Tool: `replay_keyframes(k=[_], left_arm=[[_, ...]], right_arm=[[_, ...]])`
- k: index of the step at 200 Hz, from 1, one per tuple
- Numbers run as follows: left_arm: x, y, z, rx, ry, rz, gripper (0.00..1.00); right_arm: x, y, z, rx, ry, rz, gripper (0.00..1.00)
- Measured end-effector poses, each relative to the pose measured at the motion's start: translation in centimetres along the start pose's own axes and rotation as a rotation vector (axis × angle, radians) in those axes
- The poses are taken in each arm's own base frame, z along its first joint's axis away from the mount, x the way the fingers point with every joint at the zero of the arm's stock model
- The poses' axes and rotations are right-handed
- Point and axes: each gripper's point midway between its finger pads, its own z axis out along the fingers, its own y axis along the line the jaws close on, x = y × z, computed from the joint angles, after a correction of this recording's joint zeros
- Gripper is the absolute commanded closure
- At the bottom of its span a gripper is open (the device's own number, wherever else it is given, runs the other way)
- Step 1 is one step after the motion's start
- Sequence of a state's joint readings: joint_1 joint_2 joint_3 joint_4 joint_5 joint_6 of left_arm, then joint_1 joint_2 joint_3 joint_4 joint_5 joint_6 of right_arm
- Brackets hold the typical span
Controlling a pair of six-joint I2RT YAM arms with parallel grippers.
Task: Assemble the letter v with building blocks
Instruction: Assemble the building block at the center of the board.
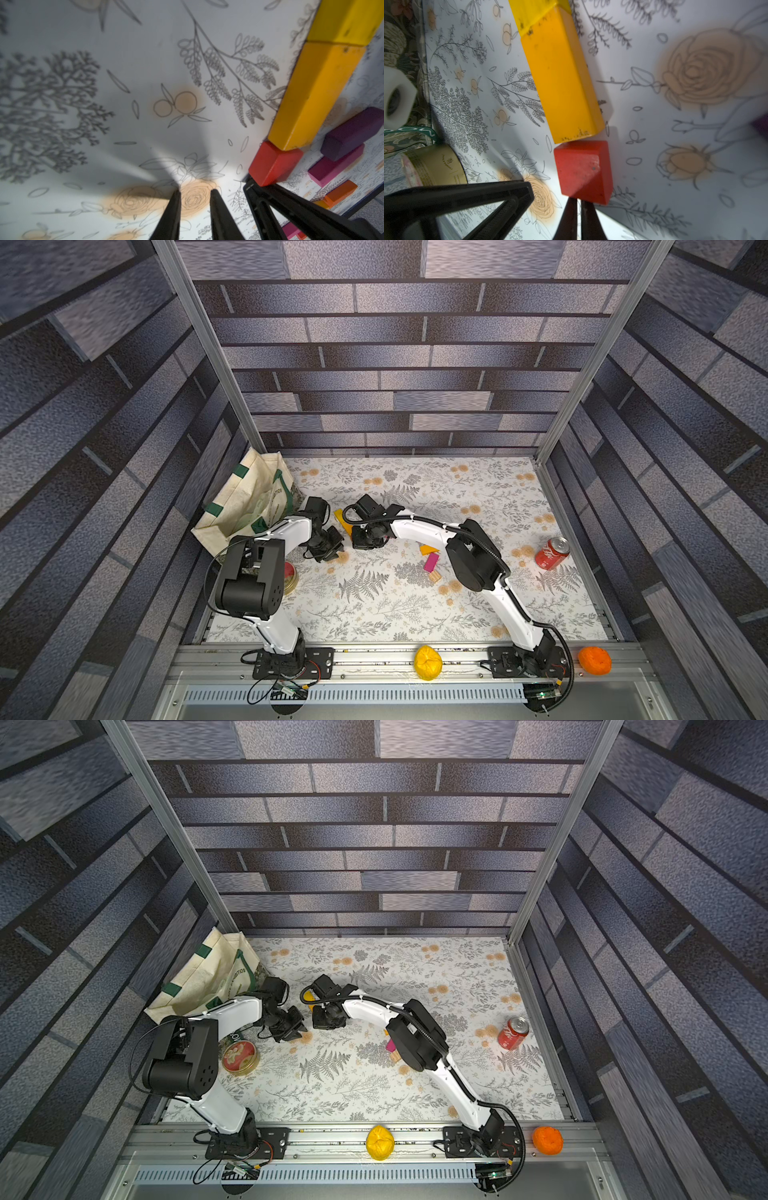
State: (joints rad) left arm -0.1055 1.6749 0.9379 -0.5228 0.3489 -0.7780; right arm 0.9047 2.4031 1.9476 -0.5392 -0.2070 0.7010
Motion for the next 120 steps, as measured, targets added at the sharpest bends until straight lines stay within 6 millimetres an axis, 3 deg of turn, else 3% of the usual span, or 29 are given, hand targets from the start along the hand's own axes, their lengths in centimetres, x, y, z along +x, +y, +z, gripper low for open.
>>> replay_keyframes(k=[120], left_arm=[[-0.01,-0.58,0.20,0.012,0.010,-0.007,0.69]], right_arm=[[-0.46,-0.44,-0.18,0.004,-0.007,0.006,0.90]])
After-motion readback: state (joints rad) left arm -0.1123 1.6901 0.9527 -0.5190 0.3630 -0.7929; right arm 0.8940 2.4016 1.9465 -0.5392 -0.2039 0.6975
